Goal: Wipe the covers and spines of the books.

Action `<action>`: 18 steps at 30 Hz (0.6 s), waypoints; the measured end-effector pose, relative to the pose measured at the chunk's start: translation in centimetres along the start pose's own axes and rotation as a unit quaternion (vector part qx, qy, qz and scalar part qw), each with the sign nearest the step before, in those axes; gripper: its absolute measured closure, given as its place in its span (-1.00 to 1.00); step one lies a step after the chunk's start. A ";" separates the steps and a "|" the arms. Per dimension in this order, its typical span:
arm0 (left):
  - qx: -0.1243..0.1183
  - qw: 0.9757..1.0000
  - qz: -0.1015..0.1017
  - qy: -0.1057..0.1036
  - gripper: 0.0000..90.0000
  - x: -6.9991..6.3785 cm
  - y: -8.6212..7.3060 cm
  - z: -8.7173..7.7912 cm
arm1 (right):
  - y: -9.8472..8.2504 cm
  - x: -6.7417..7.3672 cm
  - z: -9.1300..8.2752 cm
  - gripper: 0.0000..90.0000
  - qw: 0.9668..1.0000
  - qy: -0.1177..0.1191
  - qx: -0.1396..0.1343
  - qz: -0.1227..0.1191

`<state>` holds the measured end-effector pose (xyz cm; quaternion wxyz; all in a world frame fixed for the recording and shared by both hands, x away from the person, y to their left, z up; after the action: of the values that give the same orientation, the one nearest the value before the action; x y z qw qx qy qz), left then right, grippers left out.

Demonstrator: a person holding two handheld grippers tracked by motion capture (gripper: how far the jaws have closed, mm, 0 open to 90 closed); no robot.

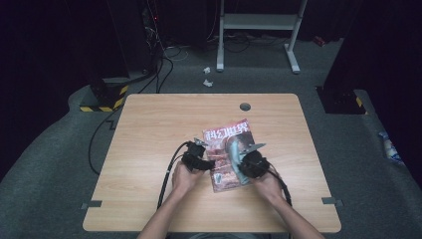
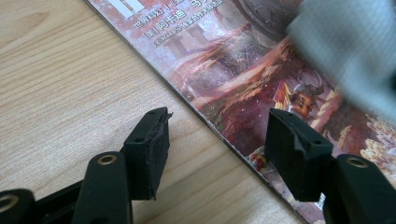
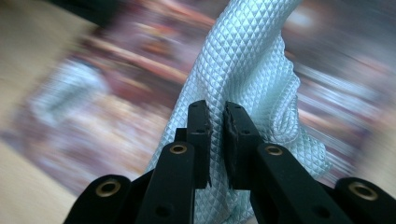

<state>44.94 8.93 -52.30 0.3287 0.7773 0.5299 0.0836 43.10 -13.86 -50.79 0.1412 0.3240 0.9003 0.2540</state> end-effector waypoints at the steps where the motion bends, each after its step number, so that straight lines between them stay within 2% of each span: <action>1: 0.000 1.000 0.001 0.000 -0.12 0.0 0.0 0.0 | -0.6 -0.9 -0.4 0.81 1.000 -0.010 0.005 0.010; 4: -0.001 1.000 0.002 0.000 -0.12 0.0 0.0 0.0 | -2.0 -3.0 -1.3 0.82 0.999 -0.024 0.013 0.035; 7: -0.001 1.000 0.001 0.001 -0.12 0.0 0.0 0.0 | -1.8 -2.7 -1.3 0.82 0.999 -0.032 0.017 0.029; 8: -0.002 1.000 0.000 0.001 -0.12 0.0 0.0 0.0 | -1.4 -2.0 -1.0 0.82 0.999 -0.019 0.015 0.023; 9: -0.002 1.000 0.000 0.001 -0.12 0.0 0.0 0.0 | -1.4 -2.0 -1.0 0.82 0.999 -0.019 0.015 0.023; 11: -0.002 1.000 0.000 0.001 -0.12 0.0 0.0 0.0 | -0.6 -0.9 -0.5 0.82 1.000 -0.002 0.012 0.012; 12: -0.001 1.000 0.001 -0.001 -0.11 0.0 0.0 0.0 | 0.5 0.7 0.1 0.82 1.000 0.016 0.009 -0.005; 13: -0.001 1.000 0.001 -0.001 -0.11 0.0 0.0 0.0 | 0.5 0.7 0.1 0.82 1.000 0.016 0.009 -0.005; 14: 0.000 1.000 -0.002 -0.003 -0.11 0.0 0.0 0.0 | 1.6 2.5 0.7 0.82 0.999 0.032 0.007 -0.028; 15: 0.000 1.000 -0.002 -0.003 -0.11 0.0 0.0 0.0 | 1.6 2.5 0.7 0.82 0.999 0.032 0.007 -0.028; 16: 0.001 1.000 -0.004 -0.004 -0.10 0.0 0.1 0.1 | 2.7 4.2 1.4 0.82 0.998 0.046 0.001 -0.050; 17: 0.001 1.000 -0.004 -0.004 -0.10 0.0 0.1 0.1 | 2.7 4.2 1.4 0.82 0.998 0.046 0.001 -0.050; 18: 0.001 1.000 -0.001 -0.003 -0.09 0.1 0.1 0.0 | 3.6 5.6 1.9 0.82 0.996 0.056 -0.002 -0.063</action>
<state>45.09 8.98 -52.28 0.3297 0.7773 0.5297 0.0809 41.48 -7.11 -50.87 0.1070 0.2514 0.9250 0.2642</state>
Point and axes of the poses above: each handheld gripper's, and its own axes: z roughly forward along the jaws, y roughly out of its top, x roughly to its left, the point moved 2 cm from there along z, roughly forward along the jaws, and after that the axes turned 9 degrees about -z, right-handed, at the moved point
